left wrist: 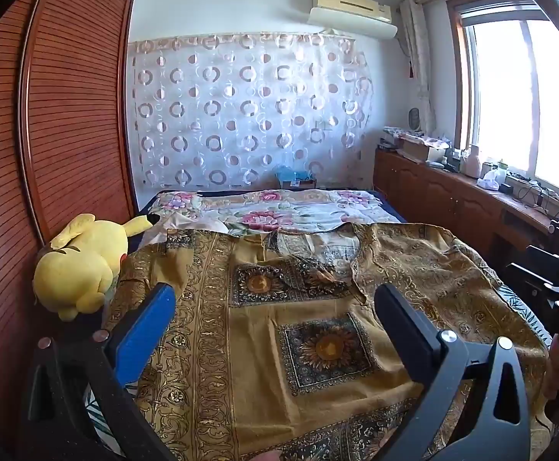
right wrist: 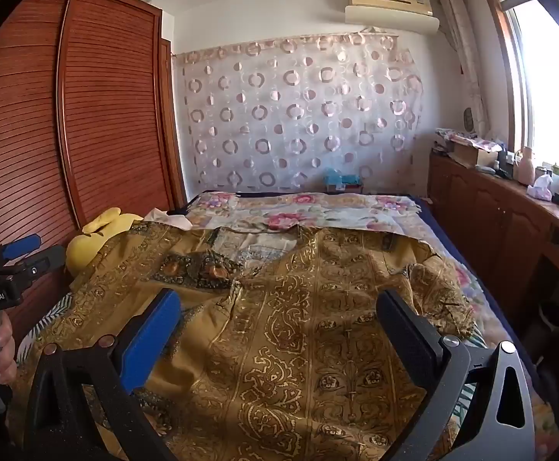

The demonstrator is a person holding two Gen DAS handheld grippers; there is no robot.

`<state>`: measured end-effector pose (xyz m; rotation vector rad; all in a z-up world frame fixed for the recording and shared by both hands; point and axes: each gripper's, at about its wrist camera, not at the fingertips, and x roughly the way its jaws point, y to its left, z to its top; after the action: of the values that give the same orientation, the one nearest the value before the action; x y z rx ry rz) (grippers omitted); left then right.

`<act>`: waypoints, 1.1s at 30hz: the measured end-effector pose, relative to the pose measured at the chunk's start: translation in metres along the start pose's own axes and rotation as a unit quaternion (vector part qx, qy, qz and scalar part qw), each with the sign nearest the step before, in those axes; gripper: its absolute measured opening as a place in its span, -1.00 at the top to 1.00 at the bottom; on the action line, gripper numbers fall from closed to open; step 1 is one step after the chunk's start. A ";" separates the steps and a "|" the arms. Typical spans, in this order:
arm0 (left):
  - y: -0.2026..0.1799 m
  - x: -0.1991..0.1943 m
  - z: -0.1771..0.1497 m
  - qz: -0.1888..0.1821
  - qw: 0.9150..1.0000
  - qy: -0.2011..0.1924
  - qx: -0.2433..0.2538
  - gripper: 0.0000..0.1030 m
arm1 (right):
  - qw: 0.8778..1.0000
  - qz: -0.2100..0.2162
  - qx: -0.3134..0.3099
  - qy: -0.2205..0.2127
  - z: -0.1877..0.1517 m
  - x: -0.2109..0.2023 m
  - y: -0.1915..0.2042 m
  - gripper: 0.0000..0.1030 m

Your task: Fold small clothes

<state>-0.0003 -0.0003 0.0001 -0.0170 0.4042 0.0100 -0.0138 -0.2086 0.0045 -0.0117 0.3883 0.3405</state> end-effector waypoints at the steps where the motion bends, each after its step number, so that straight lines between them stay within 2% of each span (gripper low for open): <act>1: 0.000 0.000 0.000 -0.001 1.000 -0.001 0.000 -1.00 | 1.000 0.002 0.001 -0.008 0.000 -0.001 0.000 -0.98; 33: 0.000 -0.001 0.000 0.000 1.000 -0.001 0.003 -1.00 | 1.000 0.001 0.007 -0.009 0.001 -0.003 0.001 -0.98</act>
<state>-0.0008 -0.0007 0.0003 -0.0102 0.4020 0.0080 -0.0160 -0.2089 0.0068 0.0054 0.3737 0.3388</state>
